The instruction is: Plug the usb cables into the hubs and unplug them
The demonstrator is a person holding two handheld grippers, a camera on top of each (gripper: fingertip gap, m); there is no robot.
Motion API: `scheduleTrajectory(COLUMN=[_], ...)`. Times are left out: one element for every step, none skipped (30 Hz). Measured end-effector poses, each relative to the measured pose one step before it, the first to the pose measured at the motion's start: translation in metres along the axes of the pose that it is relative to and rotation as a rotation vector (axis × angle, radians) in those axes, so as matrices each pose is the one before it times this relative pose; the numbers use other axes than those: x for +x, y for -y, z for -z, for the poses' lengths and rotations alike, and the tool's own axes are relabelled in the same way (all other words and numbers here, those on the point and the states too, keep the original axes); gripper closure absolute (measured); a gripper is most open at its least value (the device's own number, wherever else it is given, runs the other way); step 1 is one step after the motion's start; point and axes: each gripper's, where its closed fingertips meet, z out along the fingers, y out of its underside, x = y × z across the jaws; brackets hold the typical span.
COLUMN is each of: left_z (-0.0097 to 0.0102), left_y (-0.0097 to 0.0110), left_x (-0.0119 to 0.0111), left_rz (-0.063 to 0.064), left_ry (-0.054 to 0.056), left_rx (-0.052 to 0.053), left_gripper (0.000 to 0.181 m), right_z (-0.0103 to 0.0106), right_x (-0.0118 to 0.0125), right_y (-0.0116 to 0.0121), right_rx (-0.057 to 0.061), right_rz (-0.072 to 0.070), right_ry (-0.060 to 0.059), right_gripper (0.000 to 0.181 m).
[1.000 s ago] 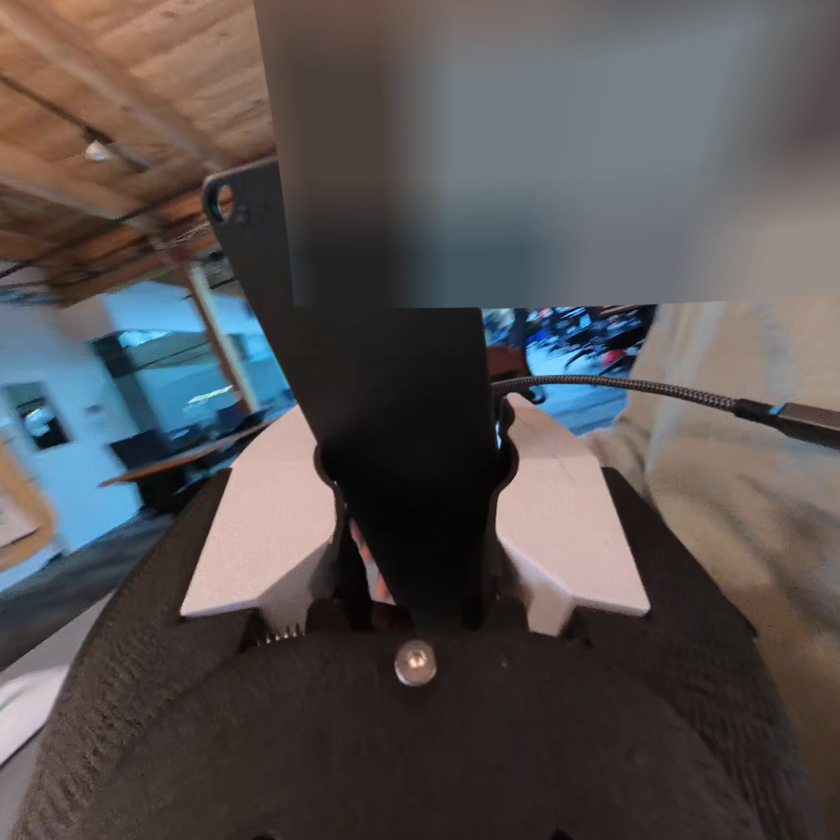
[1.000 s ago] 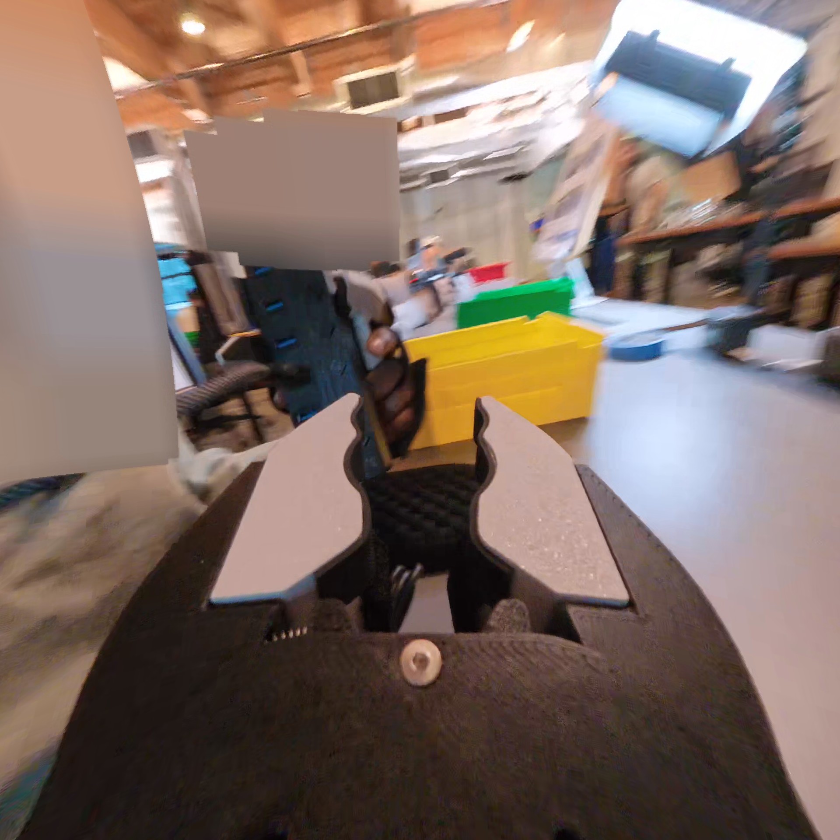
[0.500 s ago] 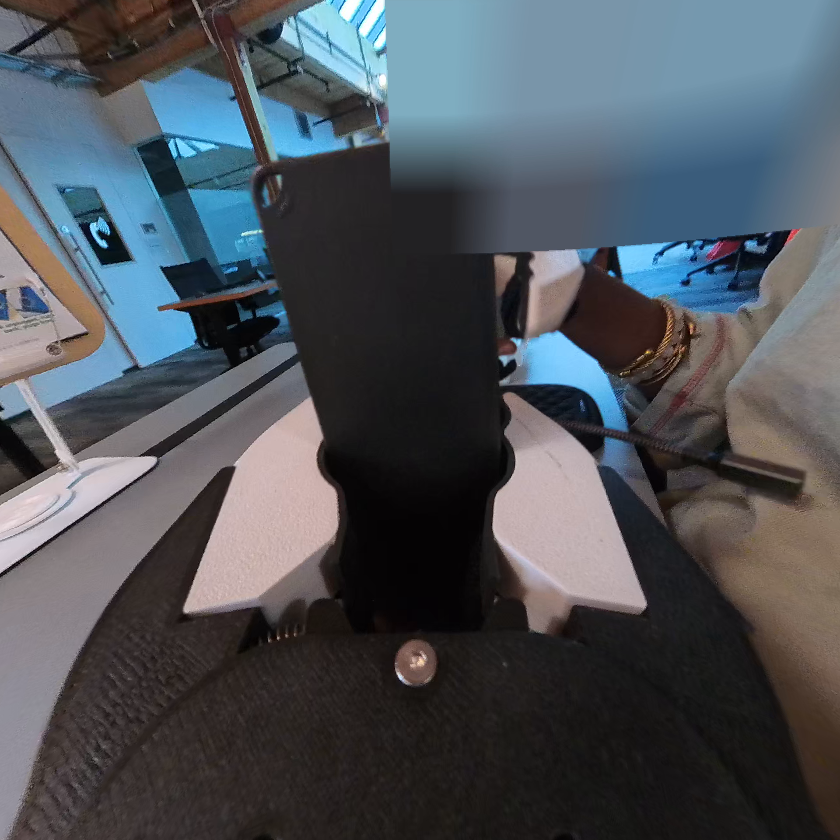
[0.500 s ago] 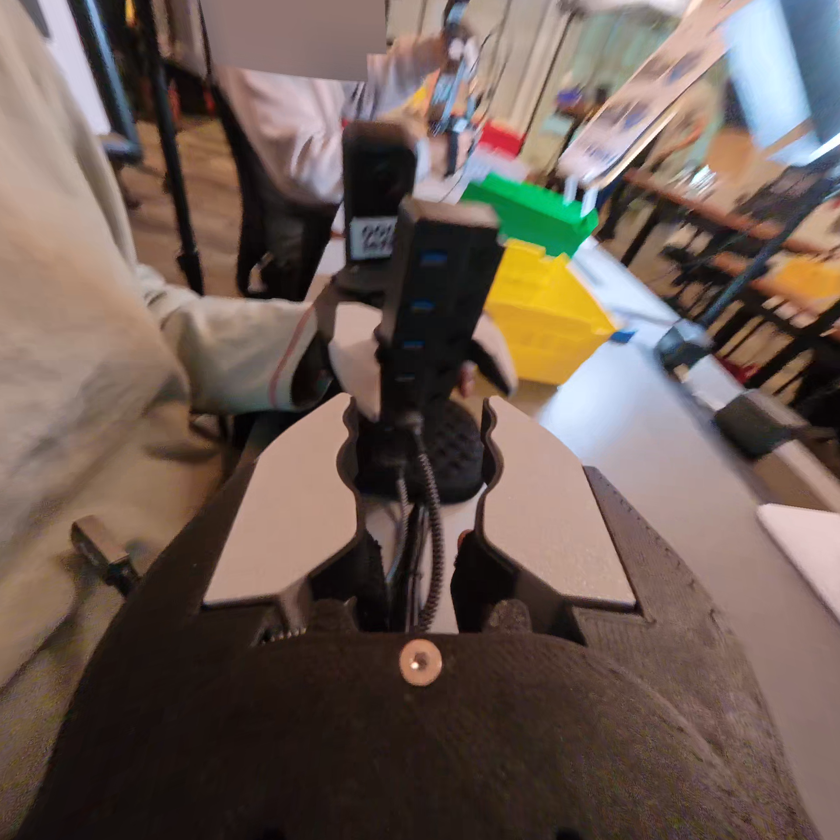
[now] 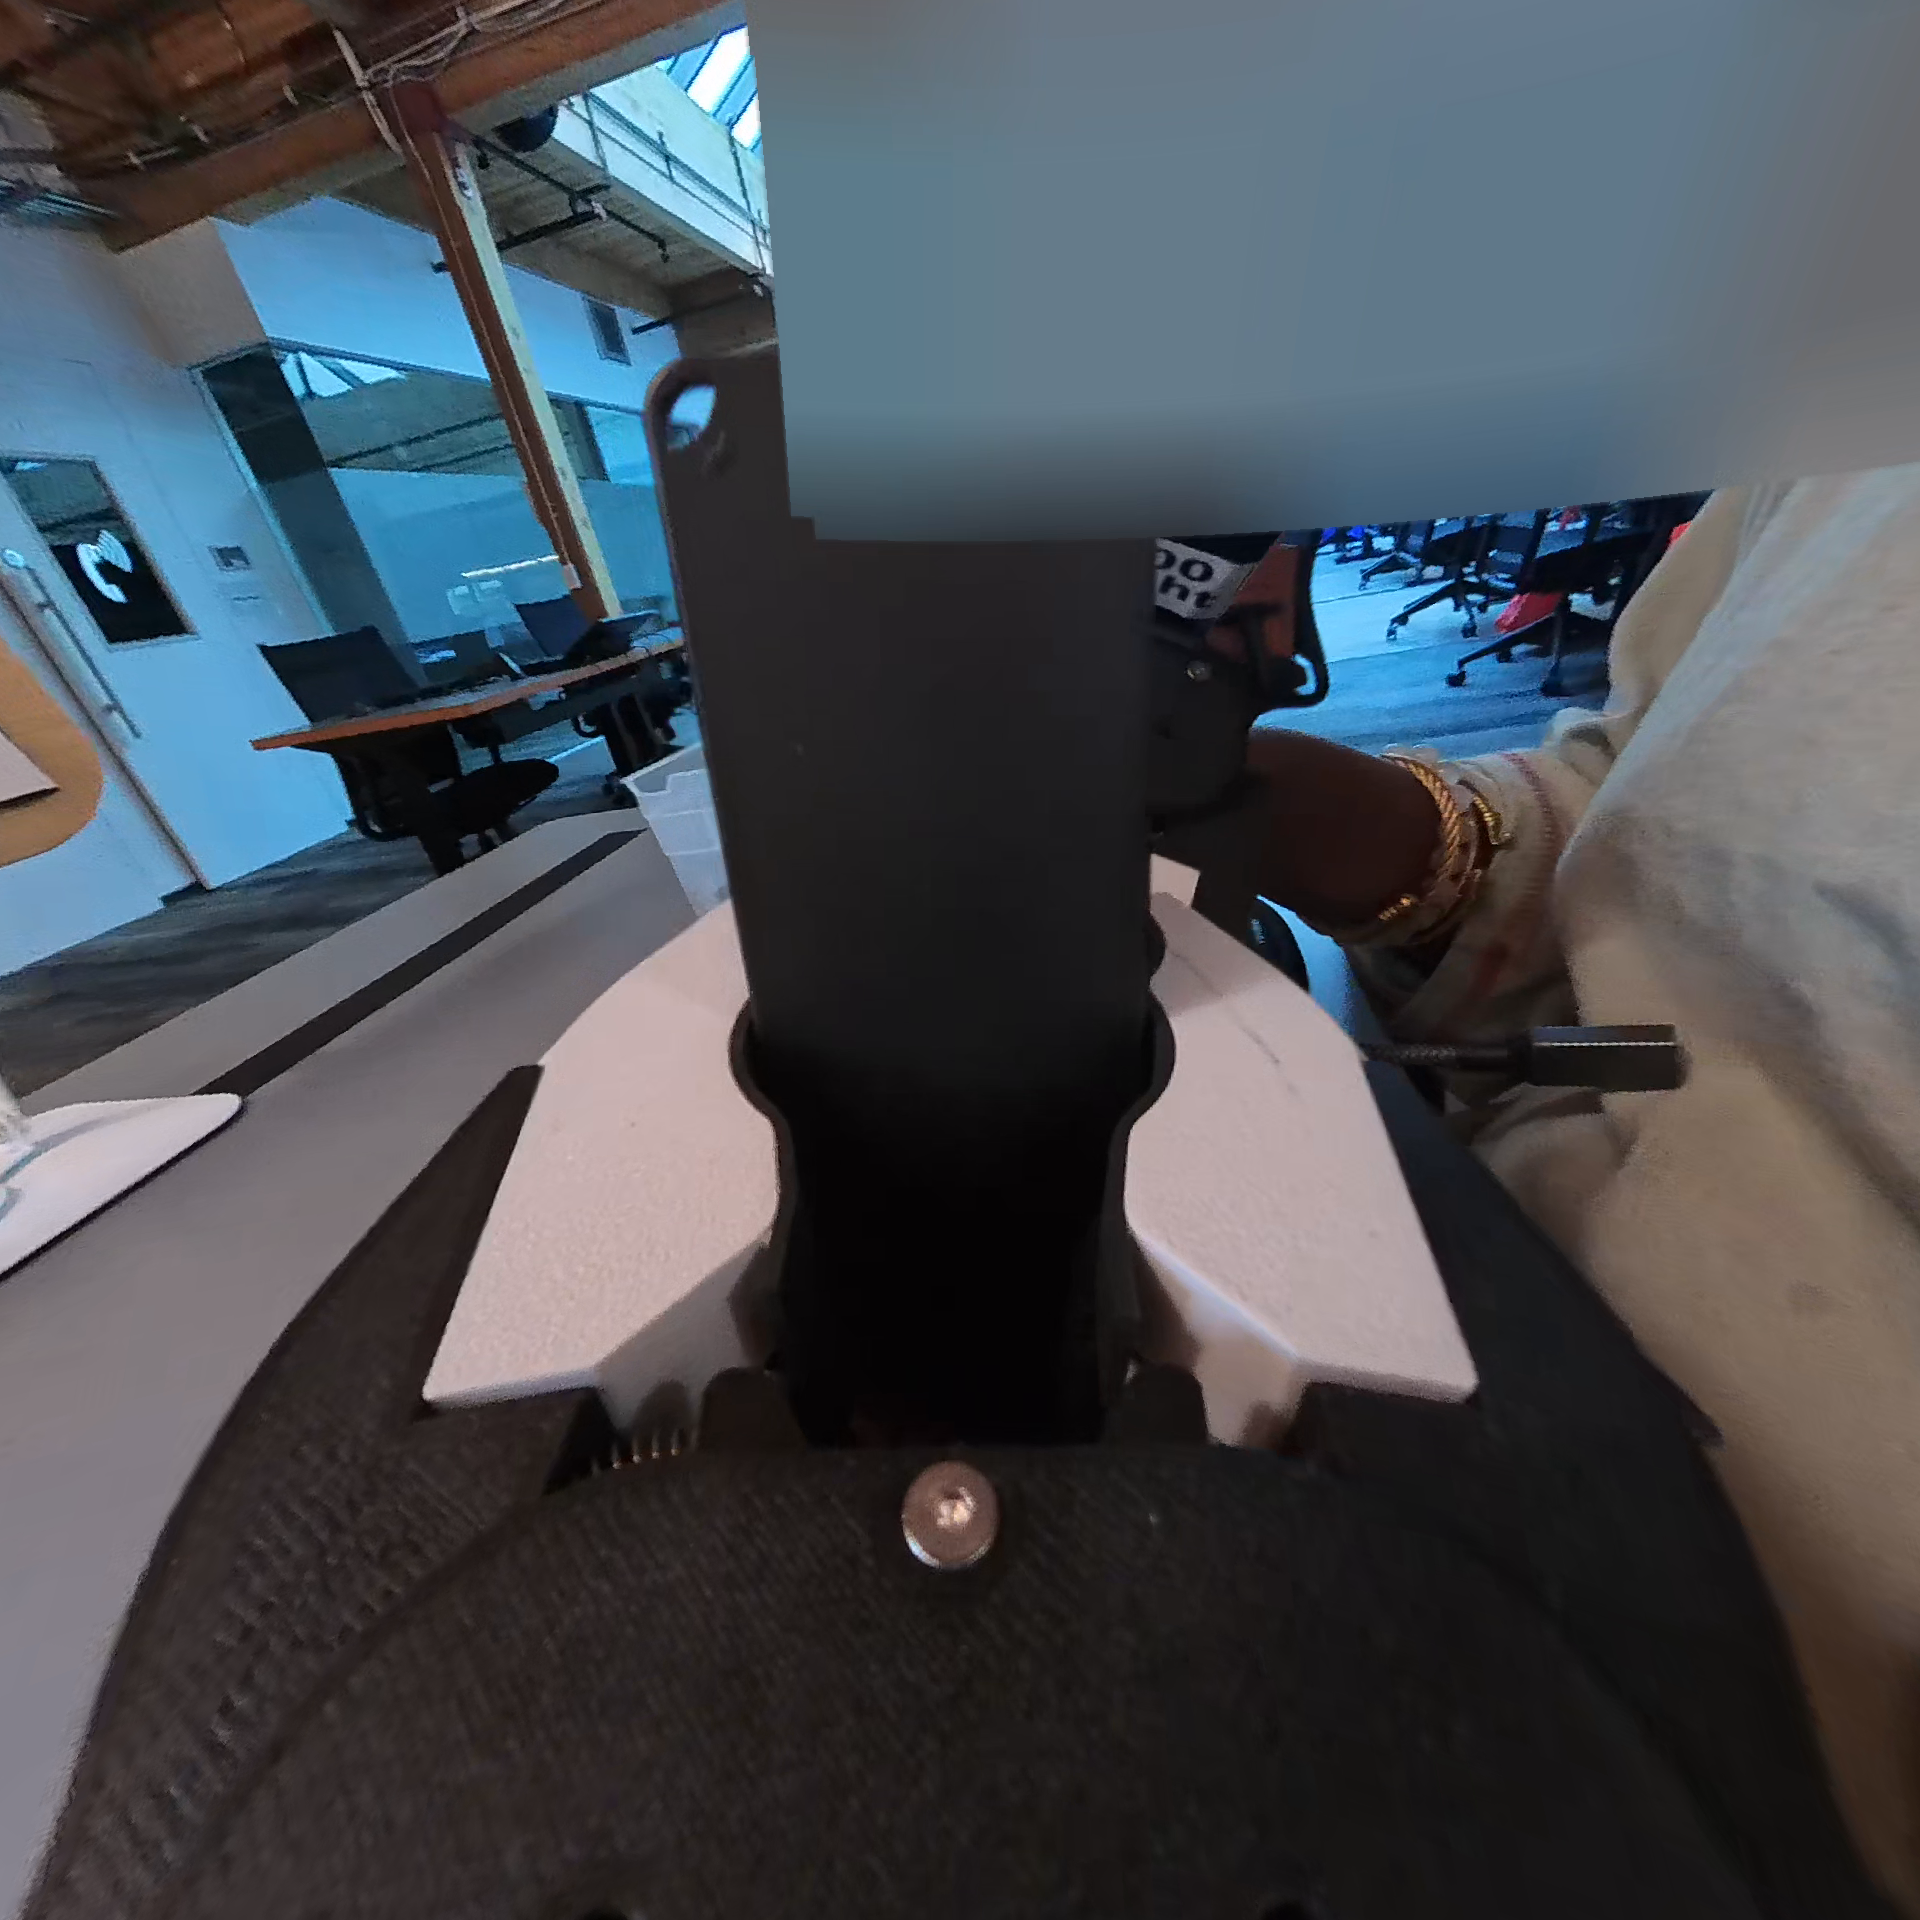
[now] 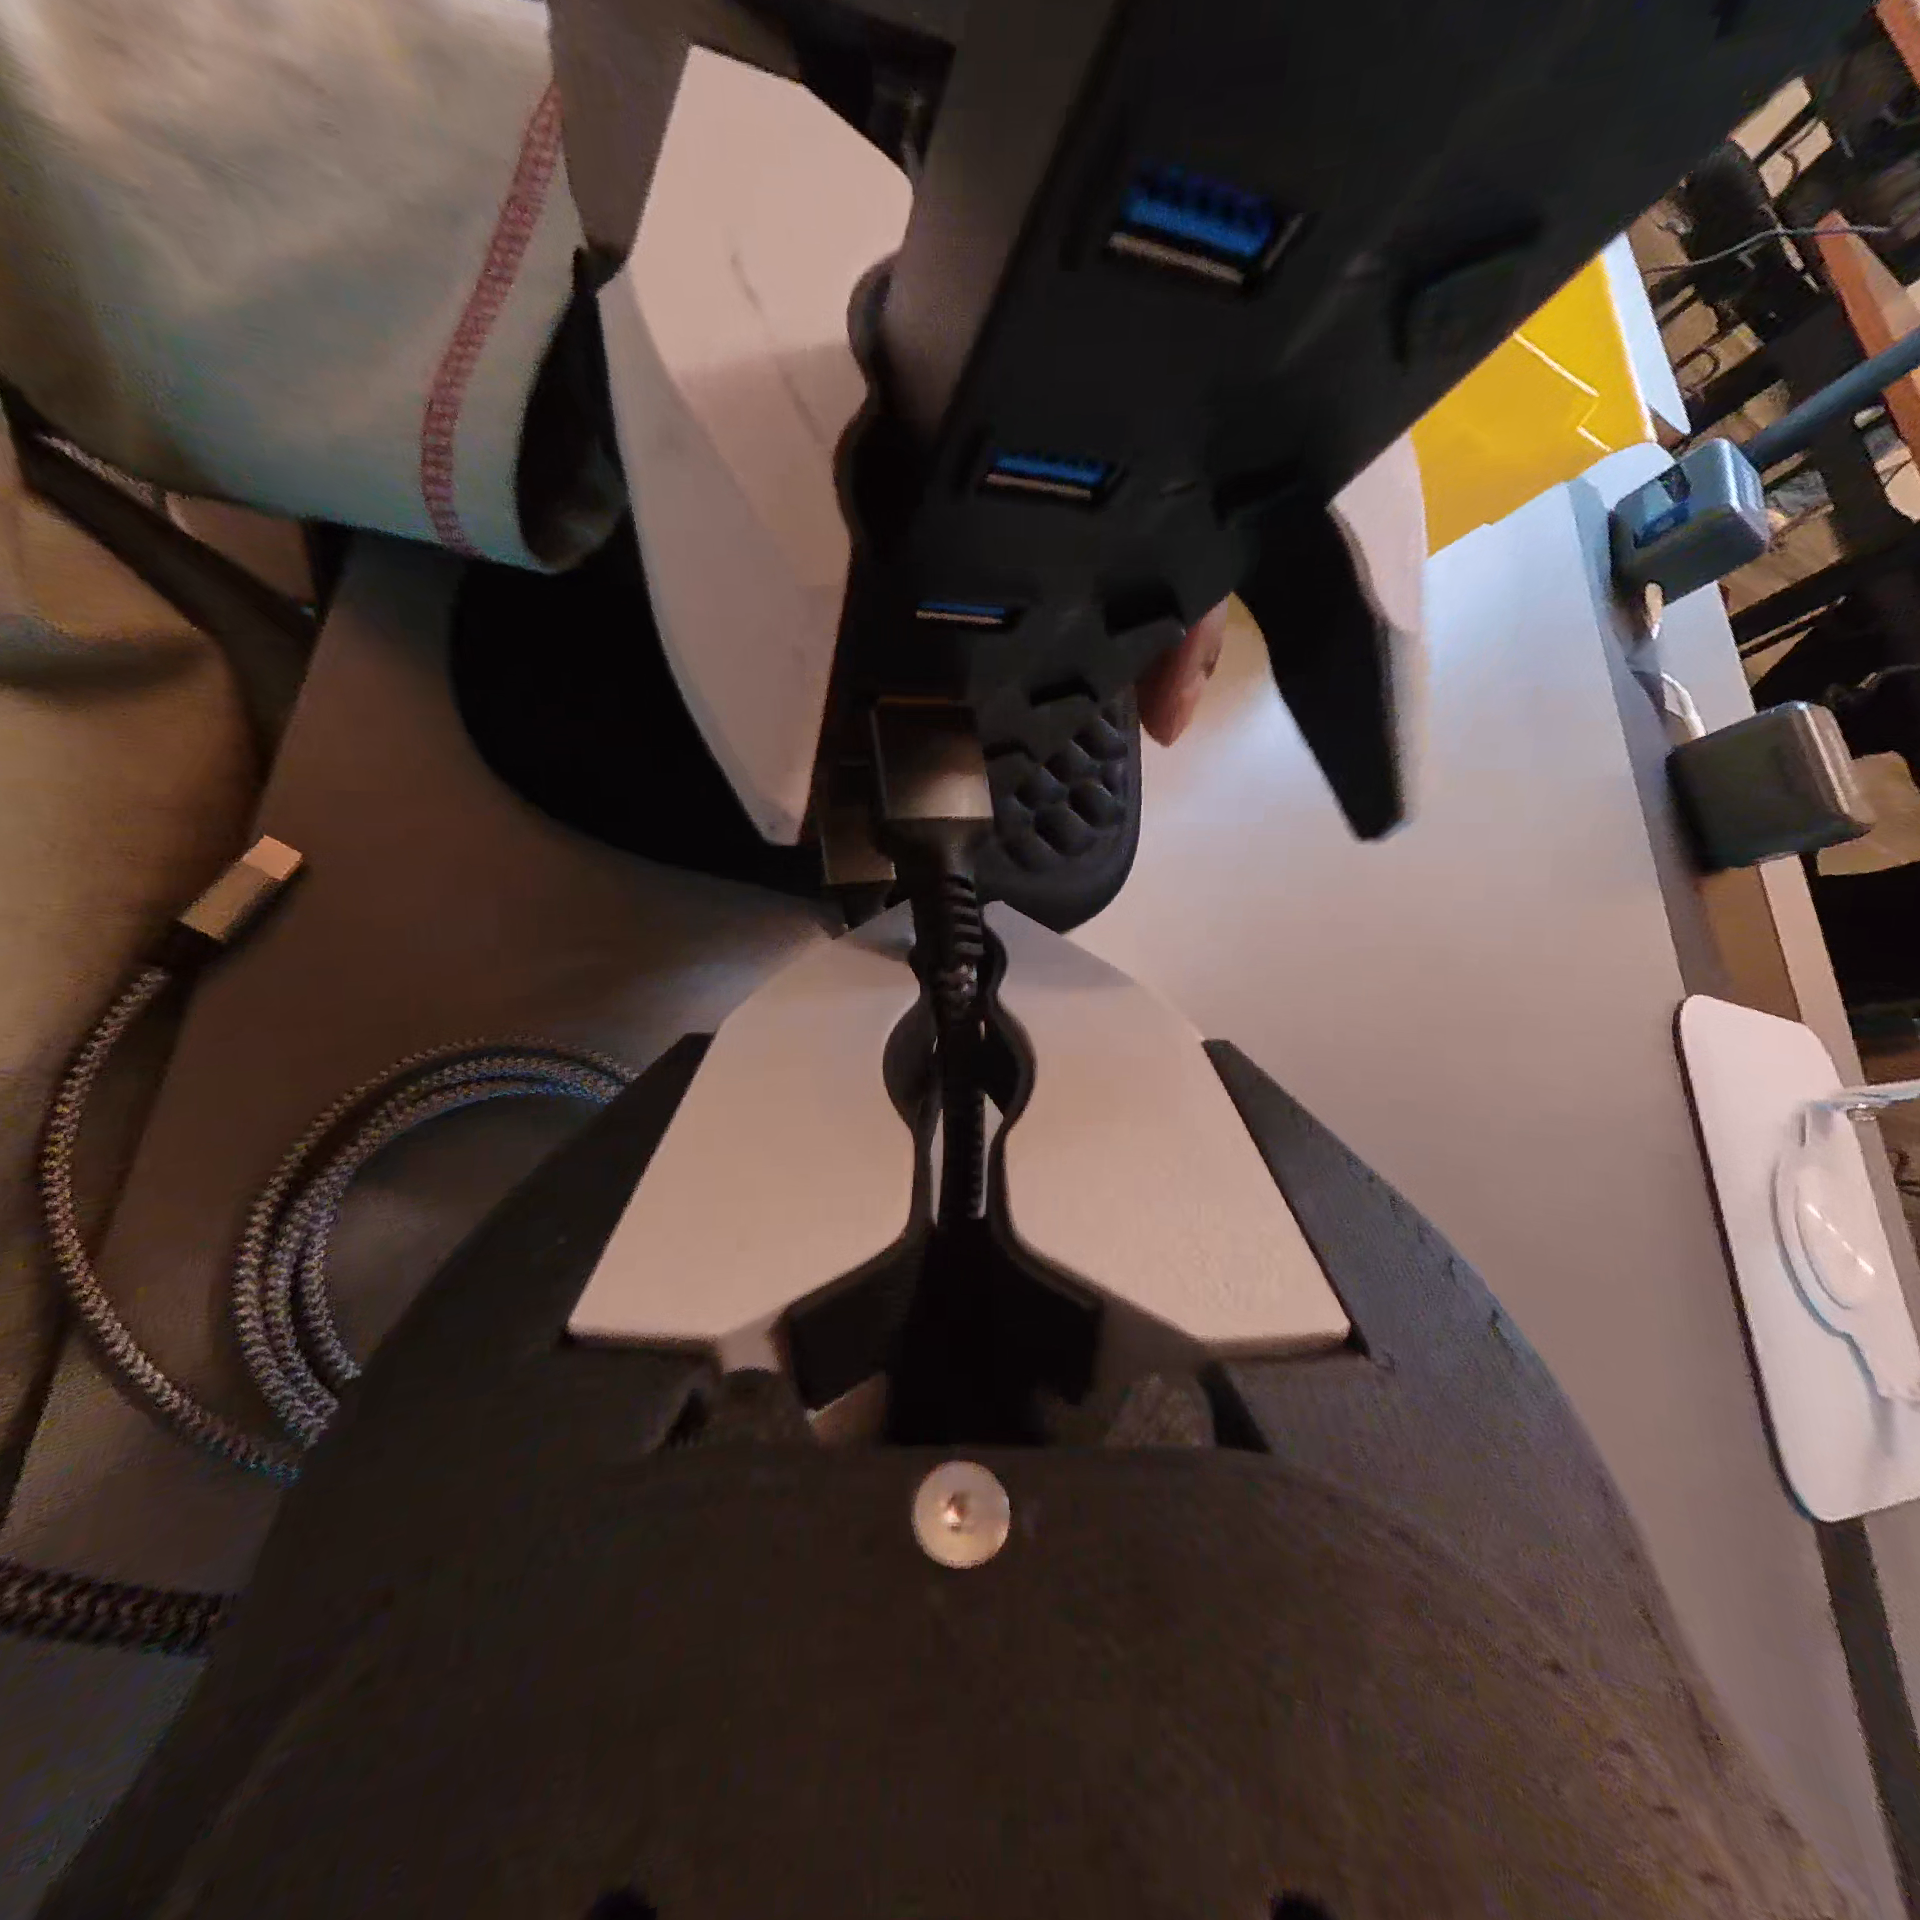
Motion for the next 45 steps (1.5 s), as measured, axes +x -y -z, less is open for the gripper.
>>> scheduleTrajectory(left_z=[0.00078, 0.00001, -0.00156, -0.00091, 0.00015, 0.00044, -0.00011, -0.00026, 0.00048, 0.00082, 0.00070, 0.00045, 0.00016, -0.00014, -0.00010, -0.00008, 0.00003, 0.00018, 0.00017, 0.00025, 0.00015, 0.00018, 0.00012, 0.00020, 0.00028, 0.00030, 0.00039, 0.00073, 0.00054, 0.00033, 0.00001, -0.00013, 0.00020, 0.00041, 0.00038, 0.00025, 0.00004, 0.00072, 0.00059, 0.00001, 0.00001, 0.00025, 0.00012, -0.00024, -0.00047], left_y=[-0.00248, -0.00861, -0.00880, 0.00038, 0.00058, 0.00105, 0.00019, -0.00025, 0.00023, 0.00052, 0.00040, 0.00029, 0.00002, -0.00024, -0.00027, -0.00014, -0.00001, 0.00012, 0.00012, 0.00007, 0.00015, 0.00004, 0.00006, -0.00001, 0.00001, -0.00024, 0.00009, 0.00040, 0.00057, -0.00005, -0.00030, -0.00009, -0.00001, 0.00020, 0.00019, -0.00011, -0.00024, -0.00009, 0.00049, -0.00034, -0.00051, -0.00082, -0.00141, -0.00111, -0.00097], left_x=[0.00194, 0.00229, 0.00146, 0.00076, 0.00157, 0.00101, -0.00026, -0.00112, -0.00113, -0.00068, -0.00010, 0.00004, 0.00017, 0.00049, 0.00075, 0.00068, 0.00051, 0.00024, 0.00019, 0.00038, 0.00008, 0.00034, 0.00017, 0.00022, 0.00041, 0.00132, 0.00127, 0.00058, -0.00074, -0.00029, 0.00059, 0.00078, 0.00026, -0.00038, -0.00020, 0.00003, 0.00070, 0.00078, -0.00046, -0.00053, 0.00010, 0.00052, 0.00061, 0.00091, 0.00115], left_rz=[0.0082, -0.0008, -0.0047, -0.0127, -0.0255, -0.0167, 0.0037, 0.0131, 0.0075, 0.0040, 0.0038, 0.0010, -0.0014, -0.0021, -0.0034, -0.0040, -0.0023, -0.0007, 0.0000, 0.0004, 0.0001, -0.0009, -0.0004, 0.0009, 0.0003, -0.0026, -0.0047, -0.0008, 0.0056, 0.0050, -0.0012, -0.0034, 0.0009, 0.0047, 0.0035, 0.0009, -0.0024, -0.0032, 0.0003, 0.0032, 0.0015, -0.0012, -0.0020, -0.0035, -0.0031], left_ry=[-0.0186, -0.0204, -0.0095, 0.0009, -0.0009, -0.0011, -0.0008, 0.0006, 0.0036, 0.0024, -0.0014, -0.0018, -0.0005, -0.0024, -0.0036, -0.0033, -0.0026, -0.0020, -0.0020, -0.0031, -0.0019, -0.0020, -0.0013, -0.0016, -0.0041, -0.0095, -0.0077, -0.0048, 0.0016, -0.0015, -0.0047, -0.0046, -0.0026, -0.0008, -0.0004, -0.0015, -0.0049, -0.0042, 0.0029, 0.0010, -0.0029, -0.0044, -0.0049, -0.0055, -0.0059], left_rx=[-0.0129, -0.0501, -0.0531, -0.0038, 0.0010, 0.0078, 0.0042, 0.0008, 0.0031, 0.0068, 0.0056, 0.0035, 0.0006, -0.0008, -0.0013, -0.0003, 0.0010, 0.0017, 0.0018, 0.0022, 0.0022, 0.0016, 0.0012, 0.0015, 0.0018, 0.0001, 0.0027, 0.0053, 0.0059, 0.0018, 0.0000, 0.0002, 0.0017, 0.0036, 0.0037, 0.0010, -0.0006, 0.0023, 0.0046, -0.0023, -0.0025, -0.0017, -0.0055, -0.0053, -0.0052], left_gripper=[0.117, 0.117, 0.114, 0.114, 0.114, 0.115, 0.115, 0.115, 0.115, 0.115, 0.115, 0.115, 0.115, 0.115, 0.115, 0.115, 0.115, 0.115, 0.115, 0.115, 0.115, 0.115, 0.115, 0.115, 0.115, 0.115, 0.115, 0.115, 0.115, 0.115, 0.115, 0.115, 0.115, 0.115, 0.115, 0.115, 0.115, 0.116, 0.116, 0.116, 0.115, 0.116, 0.116, 0.116, 0.116], right_z=[0.00012, 0.00066, 0.00048, 0.00031, 0.00037, 0.00019, 0.00018, 0.00051, 0.00117, 0.00205, 0.00288, 0.00340, 0.00380, 0.00397, 0.00410, 0.00422, 0.00413, 0.00358, 0.00233, 0.00093, -0.00086, -0.00230, -0.00326, -0.00415, -0.00428, -0.00372, -0.00219, -0.00096, -0.00061, -0.00077, -0.00083, -0.00051, -0.00051, -0.00094, -0.00144, -0.00218, -0.00203, -0.00086, 0.00008, 0.00010, 0.00014, -0.00001, 0.00012, 0.00022, 0.00038], right_x=[-0.00055, -0.00019, -0.00079, -0.00142, -0.00135, -0.00059, 0.00036, 0.00109, 0.00167, 0.00190, 0.00158, 0.00114, 0.00057, 0.00039, -0.00038, -0.00086, -0.00002, 0.00069, 0.00022, -0.00047, -0.00168, -0.00305, -0.00374, -0.00325, -0.00197, -0.00051, -0.00054, -0.00025, 0.00031, -0.00004, -0.00057, -0.00095, -0.00107, -0.00149, -0.00133, 0.00047, 0.00028, -0.00015, 0.00045, 0.00037, -0.00008, -0.00027, -0.00042, -0.00078, -0.00079], right_y=[0.00060, 0.00111, 0.00021, -0.00020, 0.00094, 0.00109, 0.00021, 0.00045, 0.00141, 0.00227, 0.00246, 0.00242, 0.00296, 0.00420, 0.00531, 0.00533, 0.00462, 0.00380, 0.00308, 0.00257, 0.00178, 0.00030, -0.00148, -0.00237, -0.00237, -0.00126, 0.00041, 0.00102, 0.00045, -0.00022, -0.00077, -0.00130, -0.00181, -0.00211, -0.00164, -0.00010, 0.00024, 0.00028, 0.00024, -0.00029, -0.00032, -0.00045, -0.00067, -0.00076, -0.00090], right_rx=[-0.0063, -0.0043, -0.0086, -0.0055, 0.0083, 0.0135, 0.0114, 0.0158, 0.0272, 0.0371, 0.0395, 0.0374, 0.0393, 0.0449, 0.0476, 0.0432, 0.0335, 0.0238, 0.0169, 0.0124, 0.0061, -0.0062, -0.0181, -0.0231, -0.0229, -0.0147, -0.0044, 0.0011, 0.0008, -0.0006, 0.0004, 0.0001, -0.0011, -0.0036, -0.0049, -0.0002, 0.0002, 0.0003, -0.0016, -0.0066, -0.0055, -0.0043, -0.0058, -0.0040, -0.0021], right_rz=[0.0172, 0.0119, 0.0060, 0.0022, -0.0008, -0.0035, -0.0052, -0.0078, -0.0153, -0.0260, -0.0340, -0.0356, -0.0325, -0.0275, -0.0205, -0.0142, -0.0107, -0.0073, -0.0018, 0.0040, 0.0082, 0.0123, 0.0158, 0.0193, 0.0226, 0.0229, 0.0191, 0.0087, -0.0010, -0.0054, -0.0078, -0.0090, -0.0107, -0.0102, -0.0033, 0.0040, 0.0040, -0.0069, -0.0192, -0.0189, -0.0034, 0.0120, 0.0139, 0.0111, 0.0110], right_ry=[0.0016, 0.0021, 0.0090, 0.0141, 0.0123, 0.0056, -0.0005, -0.0041, -0.0052, -0.0030, 0.0004, 0.0030, 0.0021, -0.0011, 0.0003, 0.0009, -0.0047, -0.0083, -0.0053, -0.0006, 0.0070, 0.0169, 0.0212, 0.0186, 0.0117, 0.0058, 0.0127, 0.0160, 0.0145, 0.0181, 0.0217, 0.0239, 0.0239, 0.0233, 0.0163, -0.0018, -0.0037, 0.0002, -0.0043, -0.0091, -0.0133, -0.0167, -0.0154, -0.0099, -0.0027], right_gripper=[0.178, 0.179, 0.179, 0.179, 0.179, 0.179, 0.178, 0.177, 0.173, 0.167, 0.159, 0.154, 0.152, 0.150, 0.147, 0.145, 0.145, 0.145, 0.147, 0.151, 0.156, 0.162, 0.162, 0.162, 0.162, 0.162, 0.161, 0.161, 0.161, 0.160, 0.158, 0.158, 0.159, 0.159, 0.161, 0.165, 0.165, 0.166, 0.165, 0.165, 0.165, 0.165, 0.165, 0.165, 0.165])
